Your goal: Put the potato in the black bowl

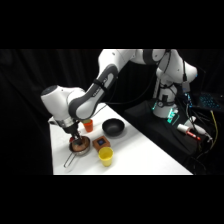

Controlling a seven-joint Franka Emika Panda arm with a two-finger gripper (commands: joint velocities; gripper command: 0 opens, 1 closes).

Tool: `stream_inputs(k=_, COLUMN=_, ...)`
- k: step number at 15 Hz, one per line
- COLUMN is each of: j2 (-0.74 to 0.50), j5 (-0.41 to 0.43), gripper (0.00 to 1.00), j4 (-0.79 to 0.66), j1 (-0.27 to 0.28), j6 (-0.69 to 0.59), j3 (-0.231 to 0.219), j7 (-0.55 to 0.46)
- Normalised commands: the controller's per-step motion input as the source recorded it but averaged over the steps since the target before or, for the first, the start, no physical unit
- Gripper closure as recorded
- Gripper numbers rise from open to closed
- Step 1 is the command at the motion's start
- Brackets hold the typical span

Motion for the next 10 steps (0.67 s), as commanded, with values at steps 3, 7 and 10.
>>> stream_inputs(k=3, j2=0.05, j5=0.106, gripper=0.9, j4=0.11, j1=-0.086, j6=-0.1, j3=0.039, j7=-0.03)
stream_inputs(k=7, j2=-0.13, j5=0.067, gripper=0.93, j4=0.01, j1=-0.024, j6=-0.17, j3=0.023, j7=0.0)
stream_inputs(k=10, j2=-0.35, j5=-0.004, gripper=0.93, j4=-0.13, j1=0.073, j6=-0.27, j3=-0.008, j7=0.07)
